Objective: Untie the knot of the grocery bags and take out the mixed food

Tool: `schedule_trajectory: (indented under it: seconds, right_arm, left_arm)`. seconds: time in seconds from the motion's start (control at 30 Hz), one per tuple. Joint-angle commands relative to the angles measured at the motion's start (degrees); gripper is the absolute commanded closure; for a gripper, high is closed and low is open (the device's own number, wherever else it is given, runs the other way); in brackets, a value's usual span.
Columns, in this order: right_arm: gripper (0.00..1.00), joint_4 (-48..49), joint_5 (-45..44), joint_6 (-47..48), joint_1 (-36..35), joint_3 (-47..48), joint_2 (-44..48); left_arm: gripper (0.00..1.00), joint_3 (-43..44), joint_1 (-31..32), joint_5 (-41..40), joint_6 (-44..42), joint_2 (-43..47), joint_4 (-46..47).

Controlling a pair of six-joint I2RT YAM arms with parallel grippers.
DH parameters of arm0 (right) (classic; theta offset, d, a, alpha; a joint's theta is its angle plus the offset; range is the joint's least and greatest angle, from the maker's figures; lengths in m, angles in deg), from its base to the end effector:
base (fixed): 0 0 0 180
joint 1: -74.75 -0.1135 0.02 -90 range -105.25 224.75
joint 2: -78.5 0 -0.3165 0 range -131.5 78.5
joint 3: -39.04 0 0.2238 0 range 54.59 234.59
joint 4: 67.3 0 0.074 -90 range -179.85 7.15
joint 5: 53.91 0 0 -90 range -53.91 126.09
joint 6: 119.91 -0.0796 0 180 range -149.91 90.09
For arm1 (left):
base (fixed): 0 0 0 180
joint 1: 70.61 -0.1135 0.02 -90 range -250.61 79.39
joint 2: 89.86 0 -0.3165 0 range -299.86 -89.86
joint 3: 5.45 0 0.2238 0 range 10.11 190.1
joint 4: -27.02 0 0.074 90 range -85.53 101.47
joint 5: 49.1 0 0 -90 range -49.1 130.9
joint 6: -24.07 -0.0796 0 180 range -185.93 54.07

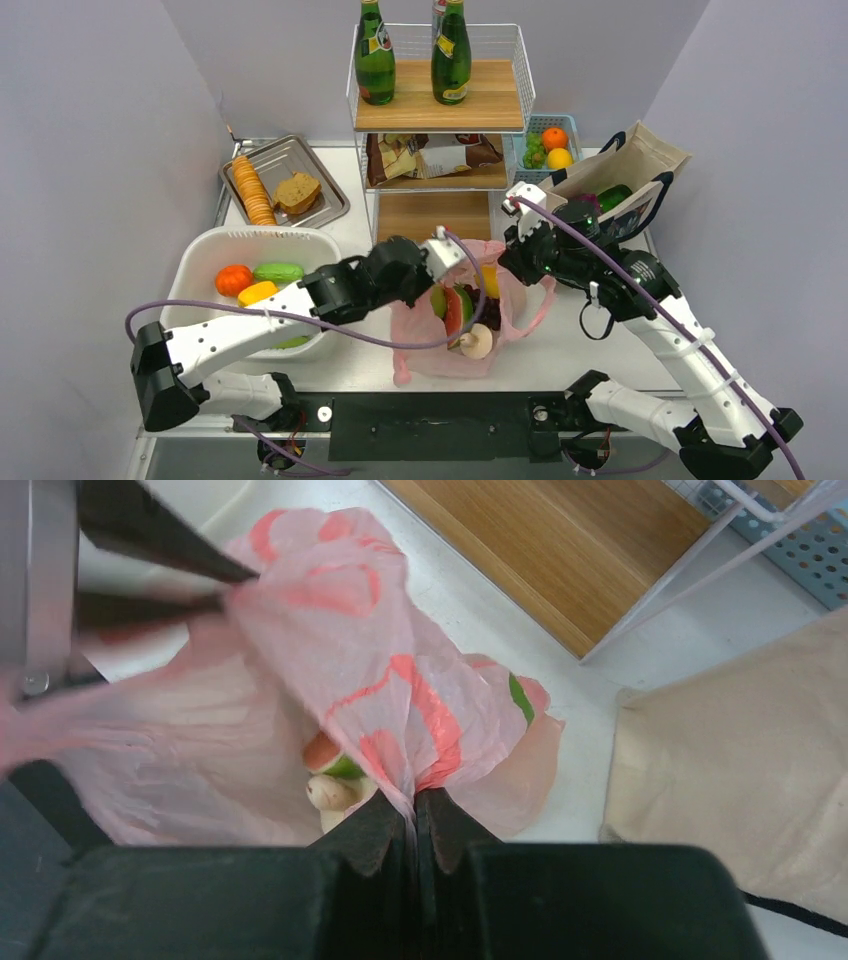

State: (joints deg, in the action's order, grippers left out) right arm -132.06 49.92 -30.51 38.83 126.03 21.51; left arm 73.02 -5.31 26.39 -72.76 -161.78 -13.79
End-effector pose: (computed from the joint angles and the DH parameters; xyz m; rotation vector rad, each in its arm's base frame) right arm 0.1230 0.1126 0.4046 -0.8082 2.0740 0.6200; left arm 0.1305 -0.2360 0.3549 1.1537 1.8311 -0.3178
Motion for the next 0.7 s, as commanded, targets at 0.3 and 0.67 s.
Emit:
schedule_trajectory:
  seconds: [0.3, 0.67]
  right_arm:
    - [1.0, -6.1, 1.22, 12.7, -2.65, 10.18, 3.71]
    - [1.0, -1.04, -0.92, 20.23, -12.28, -14.58, 4.59]
  left_arm:
    - [1.0, 3.62, -16.43, 36.99, -11.06, 19.39, -0.03]
    - [1.0, -14.55, -16.43, 29.21, -19.77, 28.38, -8.27]
